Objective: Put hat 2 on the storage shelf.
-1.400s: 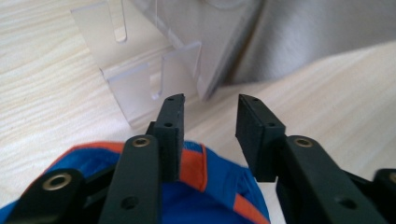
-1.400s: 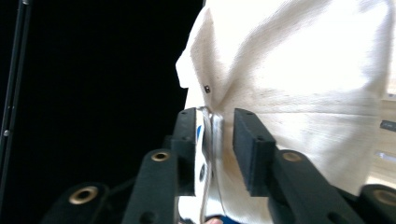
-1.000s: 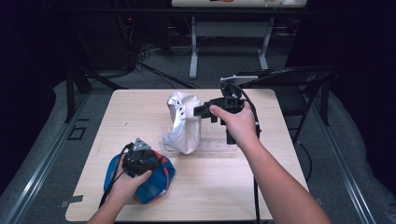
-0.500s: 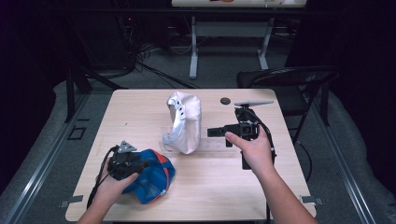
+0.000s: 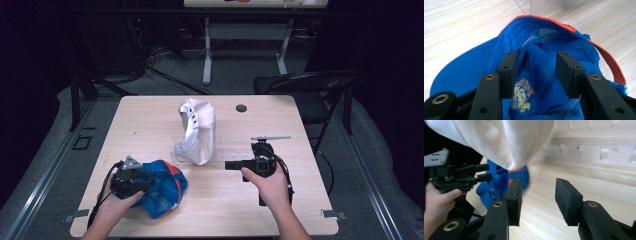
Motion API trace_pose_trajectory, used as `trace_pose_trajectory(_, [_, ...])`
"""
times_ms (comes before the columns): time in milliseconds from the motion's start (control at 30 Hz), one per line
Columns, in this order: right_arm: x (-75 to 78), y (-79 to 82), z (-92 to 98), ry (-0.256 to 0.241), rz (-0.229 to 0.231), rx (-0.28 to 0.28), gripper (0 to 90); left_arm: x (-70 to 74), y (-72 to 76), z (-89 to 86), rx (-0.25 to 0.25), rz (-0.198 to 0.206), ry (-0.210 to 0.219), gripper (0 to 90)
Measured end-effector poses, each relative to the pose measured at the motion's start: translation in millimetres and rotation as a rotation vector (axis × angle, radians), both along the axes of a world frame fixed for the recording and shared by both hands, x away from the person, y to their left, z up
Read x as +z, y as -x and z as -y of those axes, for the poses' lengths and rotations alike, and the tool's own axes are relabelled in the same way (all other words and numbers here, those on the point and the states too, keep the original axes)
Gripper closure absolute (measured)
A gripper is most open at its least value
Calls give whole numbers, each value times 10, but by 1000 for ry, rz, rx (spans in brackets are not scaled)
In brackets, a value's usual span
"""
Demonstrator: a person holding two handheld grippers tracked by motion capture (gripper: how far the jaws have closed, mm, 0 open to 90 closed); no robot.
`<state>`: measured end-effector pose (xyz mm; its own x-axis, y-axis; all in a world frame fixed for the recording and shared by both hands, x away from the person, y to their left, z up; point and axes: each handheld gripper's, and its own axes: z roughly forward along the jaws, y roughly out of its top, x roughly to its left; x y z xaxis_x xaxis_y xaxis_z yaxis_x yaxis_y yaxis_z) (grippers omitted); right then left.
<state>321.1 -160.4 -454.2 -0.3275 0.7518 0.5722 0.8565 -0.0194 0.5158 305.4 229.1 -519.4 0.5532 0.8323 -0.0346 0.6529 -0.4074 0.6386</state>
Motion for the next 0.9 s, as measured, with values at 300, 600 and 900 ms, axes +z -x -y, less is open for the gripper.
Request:
trace_pose_trajectory(300, [-313,59,-8,-49,-52,-8,580,-37,26,24,-20,-26,10,523])
trace_pose_trajectory(600, [-487,92,-118,-49,-52,-3,579,-155,6,84,-70,-69,13,843])
trace_pose_trajectory(900, [-617,115,-174,-50,-71,22,580,-145,-7,197,-84,-77,68,900])
